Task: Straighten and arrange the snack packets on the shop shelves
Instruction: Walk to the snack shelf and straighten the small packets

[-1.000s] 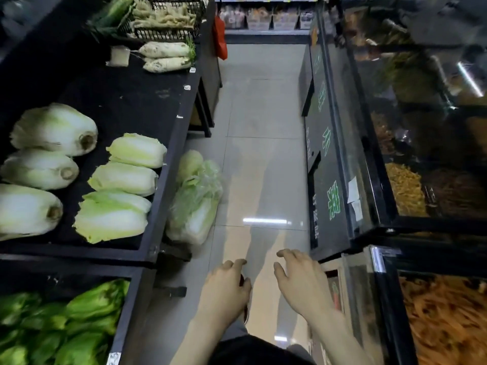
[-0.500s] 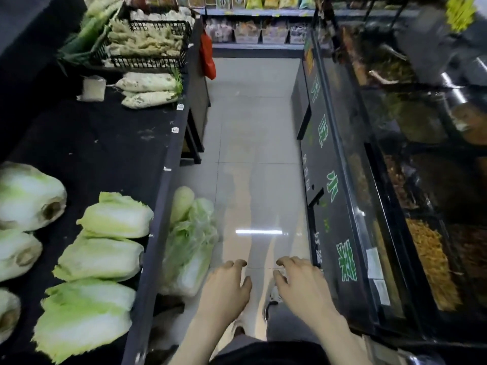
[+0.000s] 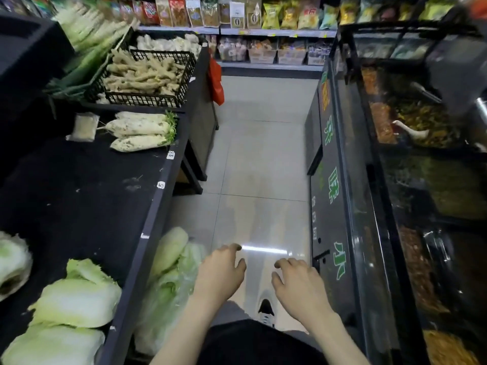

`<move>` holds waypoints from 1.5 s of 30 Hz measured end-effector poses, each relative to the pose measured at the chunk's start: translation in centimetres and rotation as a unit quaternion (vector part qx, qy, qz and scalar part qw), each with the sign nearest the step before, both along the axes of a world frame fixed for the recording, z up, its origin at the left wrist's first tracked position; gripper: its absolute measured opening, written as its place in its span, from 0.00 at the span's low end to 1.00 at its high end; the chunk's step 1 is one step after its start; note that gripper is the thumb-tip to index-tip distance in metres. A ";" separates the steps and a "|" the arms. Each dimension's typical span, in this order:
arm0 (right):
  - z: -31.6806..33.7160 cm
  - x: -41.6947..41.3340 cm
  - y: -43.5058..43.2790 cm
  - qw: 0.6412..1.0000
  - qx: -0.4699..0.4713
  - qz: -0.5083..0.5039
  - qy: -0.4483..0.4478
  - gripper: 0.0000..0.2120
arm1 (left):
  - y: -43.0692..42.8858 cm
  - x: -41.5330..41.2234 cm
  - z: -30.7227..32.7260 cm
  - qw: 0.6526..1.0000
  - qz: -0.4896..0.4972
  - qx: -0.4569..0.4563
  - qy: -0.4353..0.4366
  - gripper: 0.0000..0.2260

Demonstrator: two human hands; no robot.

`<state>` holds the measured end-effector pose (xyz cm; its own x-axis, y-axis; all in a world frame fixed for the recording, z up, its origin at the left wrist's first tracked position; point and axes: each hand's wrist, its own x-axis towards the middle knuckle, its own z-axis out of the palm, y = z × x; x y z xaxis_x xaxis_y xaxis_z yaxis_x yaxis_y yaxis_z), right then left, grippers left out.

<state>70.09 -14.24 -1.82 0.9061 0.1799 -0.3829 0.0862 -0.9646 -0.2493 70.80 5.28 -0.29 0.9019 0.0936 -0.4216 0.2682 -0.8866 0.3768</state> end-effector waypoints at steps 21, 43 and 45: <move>0.4 41.5 7.6 0.997 -0.037 -0.048 -0.044 0.17 | 8.3 38.9 -0.1 1.000 -0.017 -0.007 -0.013 0.19; 1.1 85.2 1.2 0.999 -0.003 -0.038 -0.028 0.19 | 1.4 83.6 1.2 1.000 0.014 -0.006 -0.008 0.17; 0.9 89.0 1.4 0.999 0.002 -0.033 -0.015 0.18 | 1.3 86.4 1.4 1.000 0.026 -0.007 -0.009 0.17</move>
